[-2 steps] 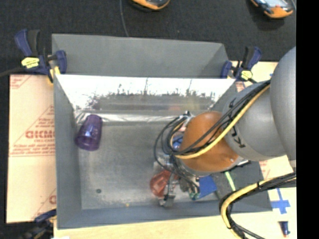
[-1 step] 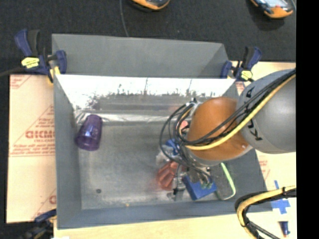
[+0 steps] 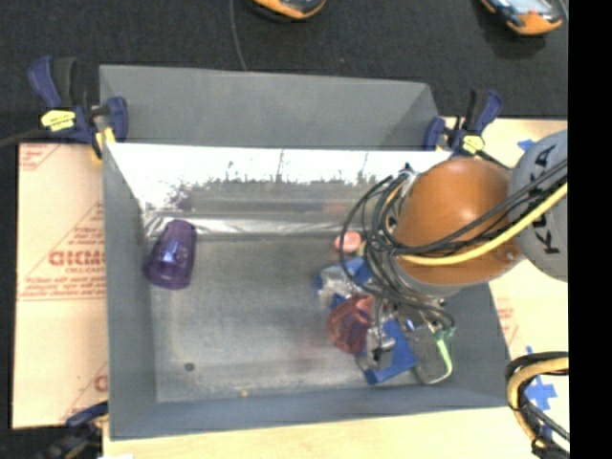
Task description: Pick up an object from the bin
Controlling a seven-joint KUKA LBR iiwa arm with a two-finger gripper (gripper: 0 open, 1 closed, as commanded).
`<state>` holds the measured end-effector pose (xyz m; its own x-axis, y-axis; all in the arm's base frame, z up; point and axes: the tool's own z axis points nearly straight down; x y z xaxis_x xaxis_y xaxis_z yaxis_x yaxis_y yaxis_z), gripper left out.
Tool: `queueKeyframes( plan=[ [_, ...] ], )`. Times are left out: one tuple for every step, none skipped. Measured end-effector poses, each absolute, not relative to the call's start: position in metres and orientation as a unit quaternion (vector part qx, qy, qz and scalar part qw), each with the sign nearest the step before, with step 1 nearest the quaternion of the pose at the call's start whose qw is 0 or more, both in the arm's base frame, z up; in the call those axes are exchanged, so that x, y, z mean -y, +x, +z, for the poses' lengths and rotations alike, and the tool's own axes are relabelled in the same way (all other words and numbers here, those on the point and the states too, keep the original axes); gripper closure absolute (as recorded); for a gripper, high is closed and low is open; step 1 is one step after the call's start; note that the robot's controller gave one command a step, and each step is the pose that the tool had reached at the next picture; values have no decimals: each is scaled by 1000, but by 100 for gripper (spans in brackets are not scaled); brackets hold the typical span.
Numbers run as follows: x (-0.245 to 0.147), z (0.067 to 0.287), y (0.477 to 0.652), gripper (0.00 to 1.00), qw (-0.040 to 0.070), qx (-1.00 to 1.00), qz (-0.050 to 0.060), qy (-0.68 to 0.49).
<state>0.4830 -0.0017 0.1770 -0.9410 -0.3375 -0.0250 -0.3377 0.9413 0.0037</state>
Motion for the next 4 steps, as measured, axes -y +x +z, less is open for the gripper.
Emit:
queueKeyframes(
  plan=[
    [34,170,516,100,15,-975,3,-224],
    [34,143,533,100,16,-966,2,-259],
    [33,157,573,100,17,-983,3,-184],
    [24,121,593,100,18,-979,3,-203]
  ],
)
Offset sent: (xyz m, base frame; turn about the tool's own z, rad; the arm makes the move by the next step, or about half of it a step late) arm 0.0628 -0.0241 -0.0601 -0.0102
